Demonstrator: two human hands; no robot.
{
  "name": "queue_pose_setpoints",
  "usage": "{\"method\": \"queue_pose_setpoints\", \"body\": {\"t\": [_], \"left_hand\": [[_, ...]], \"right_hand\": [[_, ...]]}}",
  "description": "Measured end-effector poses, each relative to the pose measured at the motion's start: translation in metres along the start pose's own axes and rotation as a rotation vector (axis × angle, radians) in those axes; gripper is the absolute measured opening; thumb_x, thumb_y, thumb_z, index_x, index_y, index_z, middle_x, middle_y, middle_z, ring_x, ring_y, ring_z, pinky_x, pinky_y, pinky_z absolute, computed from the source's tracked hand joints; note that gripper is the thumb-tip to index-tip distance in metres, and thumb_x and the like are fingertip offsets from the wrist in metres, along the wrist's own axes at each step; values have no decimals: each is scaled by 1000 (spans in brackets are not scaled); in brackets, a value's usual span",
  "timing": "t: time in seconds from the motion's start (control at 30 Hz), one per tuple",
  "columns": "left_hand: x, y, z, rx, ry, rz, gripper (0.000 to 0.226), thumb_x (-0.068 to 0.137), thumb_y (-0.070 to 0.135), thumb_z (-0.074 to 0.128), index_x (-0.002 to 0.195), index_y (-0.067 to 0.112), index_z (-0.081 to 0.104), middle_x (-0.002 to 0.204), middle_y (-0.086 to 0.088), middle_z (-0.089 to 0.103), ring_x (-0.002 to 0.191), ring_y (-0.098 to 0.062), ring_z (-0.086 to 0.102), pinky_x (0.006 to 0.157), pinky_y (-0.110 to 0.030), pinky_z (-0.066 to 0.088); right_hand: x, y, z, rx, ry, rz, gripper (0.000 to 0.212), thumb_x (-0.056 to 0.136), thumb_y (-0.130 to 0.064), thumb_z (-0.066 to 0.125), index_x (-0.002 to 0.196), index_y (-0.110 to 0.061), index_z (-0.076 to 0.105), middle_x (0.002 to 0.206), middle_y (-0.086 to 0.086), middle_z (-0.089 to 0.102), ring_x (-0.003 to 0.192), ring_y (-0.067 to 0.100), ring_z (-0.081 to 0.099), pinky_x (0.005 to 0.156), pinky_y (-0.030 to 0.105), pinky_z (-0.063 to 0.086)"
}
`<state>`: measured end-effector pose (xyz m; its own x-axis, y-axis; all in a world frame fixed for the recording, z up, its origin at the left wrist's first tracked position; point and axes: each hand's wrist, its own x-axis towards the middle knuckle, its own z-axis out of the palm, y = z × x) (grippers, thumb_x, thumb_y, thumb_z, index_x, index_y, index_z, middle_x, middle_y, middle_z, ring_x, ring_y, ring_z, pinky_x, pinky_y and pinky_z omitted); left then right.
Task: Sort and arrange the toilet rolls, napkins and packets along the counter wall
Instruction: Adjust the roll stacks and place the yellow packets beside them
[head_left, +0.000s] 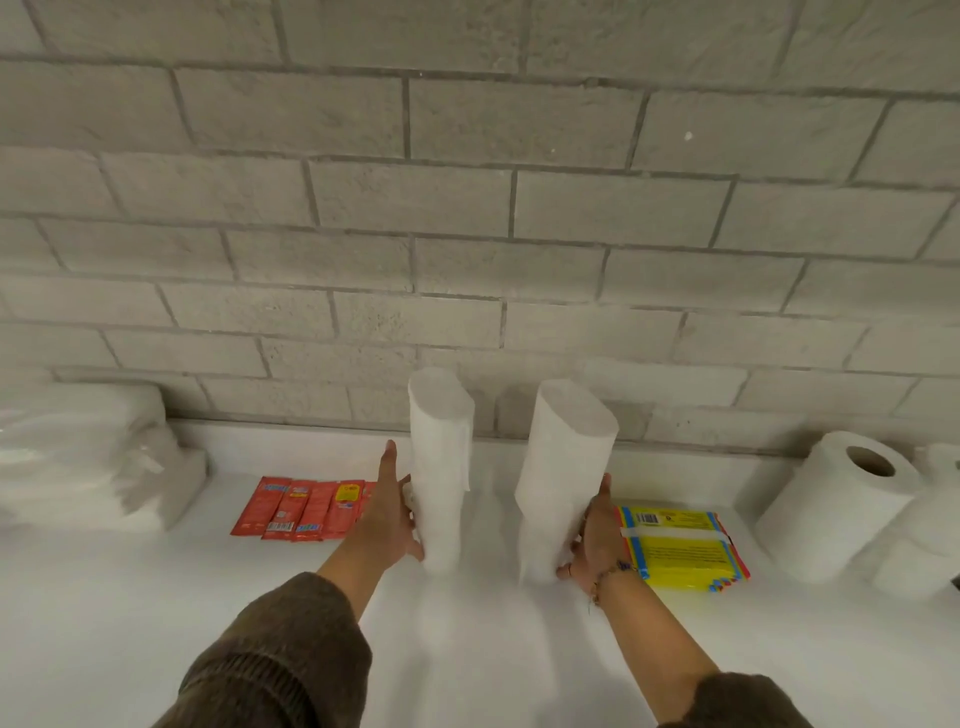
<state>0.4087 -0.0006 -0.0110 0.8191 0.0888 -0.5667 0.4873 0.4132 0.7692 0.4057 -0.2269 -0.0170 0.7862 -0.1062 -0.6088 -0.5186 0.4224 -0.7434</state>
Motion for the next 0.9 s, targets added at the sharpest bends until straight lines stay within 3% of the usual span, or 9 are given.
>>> {"method": "queue_pose_setpoints", "body": {"t": [0.03,0.1,0.2,0.3,0.47,0.6,0.7,0.8,0.9], "left_hand": [[14,5,5,36,-11,-7,73,81,76,28,64,11,57,63,-8,46,73,-29,51,95,-57,31],[28,5,8,56,-34,-15,69,79,78,29,66,16,57,62,-5,55,76,-28,52,102,-62,27],[32,-4,5,56,-69,-51,84,69,85,34,111,17,63,111,-10,64,114,-37,51,104,-69,19],[30,-9,6,51,-86,-78,91,65,87,36,126,24,55,133,-8,55,124,-38,45,106,-68,18],[26,-13,20,68,-129,-77,76,71,84,31,112,27,60,119,-5,60,120,-35,47,109,-63,19],[20,-14,34,58,-180,-5,68,82,74,29,99,21,68,102,-10,70,98,-30,61,89,-44,46],[20,-16,43,-30,-261,86,63,84,69,35,110,22,68,109,-11,71,106,-30,63,98,-50,46],[23,-18,47,-53,-278,140,58,87,65,37,119,25,63,113,-6,70,109,-26,63,97,-46,47],[23,-16,49,-91,-276,156,56,89,61,38,121,22,62,112,-7,70,108,-26,63,93,-42,49]], "right_hand": [[7,1,4,9,46,-18,66,79,-77,30,118,-30,56,126,-2,58,102,23,53,101,48,33],[12,2,10,39,100,-24,72,75,-80,35,121,-29,55,129,-3,57,112,25,52,104,50,32],[13,6,13,5,106,23,80,73,-82,33,132,-30,48,140,-1,48,129,26,41,109,52,25],[3,10,23,-16,41,64,82,77,-80,25,140,-29,38,148,0,39,137,25,31,113,49,18],[4,11,34,-40,30,26,82,80,-78,23,140,-26,39,146,2,41,132,23,37,112,40,22],[12,14,41,-7,-27,5,87,77,-81,22,141,-24,38,146,5,41,134,28,37,116,43,22],[18,16,43,3,-66,-57,75,88,-69,23,140,-18,39,144,11,43,132,31,40,114,43,27],[20,20,44,7,-103,-102,61,92,-61,24,135,-23,44,137,3,50,127,26,44,113,41,29],[22,24,42,-15,-57,-146,40,100,-41,28,119,-19,55,112,3,61,101,20,54,86,32,46]]}}
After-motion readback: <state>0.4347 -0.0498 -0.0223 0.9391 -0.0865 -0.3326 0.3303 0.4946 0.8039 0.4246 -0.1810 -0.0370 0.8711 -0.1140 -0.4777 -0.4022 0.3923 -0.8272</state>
